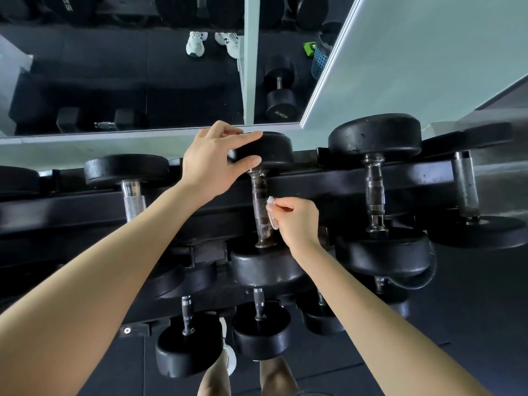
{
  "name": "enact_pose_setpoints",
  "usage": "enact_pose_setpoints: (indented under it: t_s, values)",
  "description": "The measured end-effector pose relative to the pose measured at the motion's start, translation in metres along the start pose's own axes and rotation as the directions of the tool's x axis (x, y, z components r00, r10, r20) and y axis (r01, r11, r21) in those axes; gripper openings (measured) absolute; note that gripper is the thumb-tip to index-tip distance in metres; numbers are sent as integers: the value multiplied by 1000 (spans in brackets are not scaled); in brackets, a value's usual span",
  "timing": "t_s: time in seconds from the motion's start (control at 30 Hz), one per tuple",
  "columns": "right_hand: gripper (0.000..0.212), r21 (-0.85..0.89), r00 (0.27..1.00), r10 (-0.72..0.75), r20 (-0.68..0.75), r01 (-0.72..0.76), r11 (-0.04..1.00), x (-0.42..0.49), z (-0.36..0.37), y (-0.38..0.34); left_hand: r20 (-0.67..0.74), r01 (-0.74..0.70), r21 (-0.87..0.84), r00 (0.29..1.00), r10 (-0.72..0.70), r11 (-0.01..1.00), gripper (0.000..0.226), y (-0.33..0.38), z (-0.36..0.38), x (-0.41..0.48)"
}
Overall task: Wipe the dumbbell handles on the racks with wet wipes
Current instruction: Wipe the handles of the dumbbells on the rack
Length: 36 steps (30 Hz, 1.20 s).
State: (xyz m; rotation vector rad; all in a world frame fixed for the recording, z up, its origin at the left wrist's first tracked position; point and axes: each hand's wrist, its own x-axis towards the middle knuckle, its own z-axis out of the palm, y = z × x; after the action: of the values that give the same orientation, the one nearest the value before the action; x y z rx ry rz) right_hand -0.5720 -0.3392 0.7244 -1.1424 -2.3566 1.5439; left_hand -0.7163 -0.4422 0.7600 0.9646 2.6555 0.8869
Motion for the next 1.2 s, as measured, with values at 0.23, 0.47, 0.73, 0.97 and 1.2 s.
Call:
enact_pose_setpoints:
  t_s: [0.23,0.47,0.73,0.97,1.2]
  values:
    - [17,343,977,210,-43,-183,921,32,11,-23,18,8,-31,1000,-7,999,42,-1,-2,1]
    - [18,31,995,100,14,-100,994,9,-2,-9,-3,-10,-34,1000,10,999,41,-3,0,1]
    - [19,349,957,243,-159,-176,920,17,29,-22,19,13,-43,1000,-12,999,41,-4,-2,1]
    - [26,419,945,325,-33,-282,863,26,20,-24,34,17,-34,999,-16,999,42,0,-2,1]
    - [17,252,973,164,-161,-120,960,24,23,-19,43,24,-54,999,-21,998,42,-4,-4,1]
